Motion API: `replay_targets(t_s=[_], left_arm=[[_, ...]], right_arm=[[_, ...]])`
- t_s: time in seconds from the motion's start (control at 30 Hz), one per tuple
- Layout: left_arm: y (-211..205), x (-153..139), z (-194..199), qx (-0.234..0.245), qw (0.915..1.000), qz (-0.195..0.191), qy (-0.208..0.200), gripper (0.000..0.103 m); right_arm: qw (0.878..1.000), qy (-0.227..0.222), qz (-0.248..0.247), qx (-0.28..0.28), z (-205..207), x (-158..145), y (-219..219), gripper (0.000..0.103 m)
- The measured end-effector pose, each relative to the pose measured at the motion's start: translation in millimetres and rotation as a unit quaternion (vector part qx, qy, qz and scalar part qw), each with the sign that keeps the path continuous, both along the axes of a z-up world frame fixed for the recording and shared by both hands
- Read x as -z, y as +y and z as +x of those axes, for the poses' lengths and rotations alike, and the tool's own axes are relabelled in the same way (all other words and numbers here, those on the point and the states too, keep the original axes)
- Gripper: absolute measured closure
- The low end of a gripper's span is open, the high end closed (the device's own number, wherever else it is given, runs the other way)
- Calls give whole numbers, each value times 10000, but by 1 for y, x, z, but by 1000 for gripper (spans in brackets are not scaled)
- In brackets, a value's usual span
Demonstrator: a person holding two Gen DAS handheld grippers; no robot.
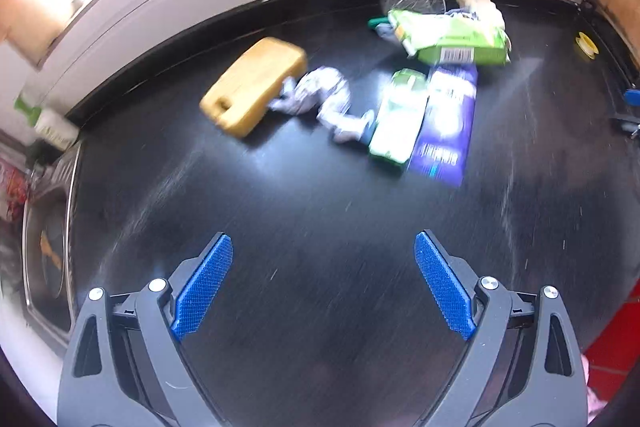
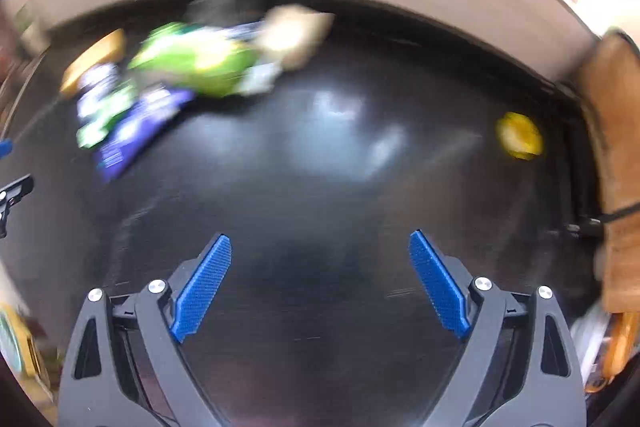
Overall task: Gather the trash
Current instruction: 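Raise both tools back toward the countertop, then grasp the crumpled foil with the left tool while the right tool grasps the yellow ring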
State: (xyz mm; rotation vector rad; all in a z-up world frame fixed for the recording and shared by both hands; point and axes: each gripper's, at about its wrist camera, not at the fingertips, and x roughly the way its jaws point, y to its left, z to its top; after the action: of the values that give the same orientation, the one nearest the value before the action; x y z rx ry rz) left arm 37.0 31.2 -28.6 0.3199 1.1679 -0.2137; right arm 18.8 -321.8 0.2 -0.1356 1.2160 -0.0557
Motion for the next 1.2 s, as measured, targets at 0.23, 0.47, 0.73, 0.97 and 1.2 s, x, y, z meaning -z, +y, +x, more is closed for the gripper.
replay_targets(t_s=[0.23, 0.47, 0.73, 0.97, 1.2], left_arm=[[-15, 5, 64, -634, 9974, -185, 286, 13], [-18, 17, 96, -959, 9945, 88, 418, 14], [-21, 32, 115, -1027, 9936, 99, 470, 17], [-22, 47, 126, -1029, 9933, 97, 515, 21], [-18, 56, 128, -1062, 9934, -51, 437, 40]], right_arm=[[9925, -202, 146, 1200, 32, -23, -145, 11], [9877, -96, 433, 1499, 78, 1, -212, 13], [9918, 11, 512, 1169, 114, 30, -214, 39], [9937, 200, 522, 970, 139, 51, -205, 54], [9939, 276, 230, 1039, 161, 75, -209, 55]])
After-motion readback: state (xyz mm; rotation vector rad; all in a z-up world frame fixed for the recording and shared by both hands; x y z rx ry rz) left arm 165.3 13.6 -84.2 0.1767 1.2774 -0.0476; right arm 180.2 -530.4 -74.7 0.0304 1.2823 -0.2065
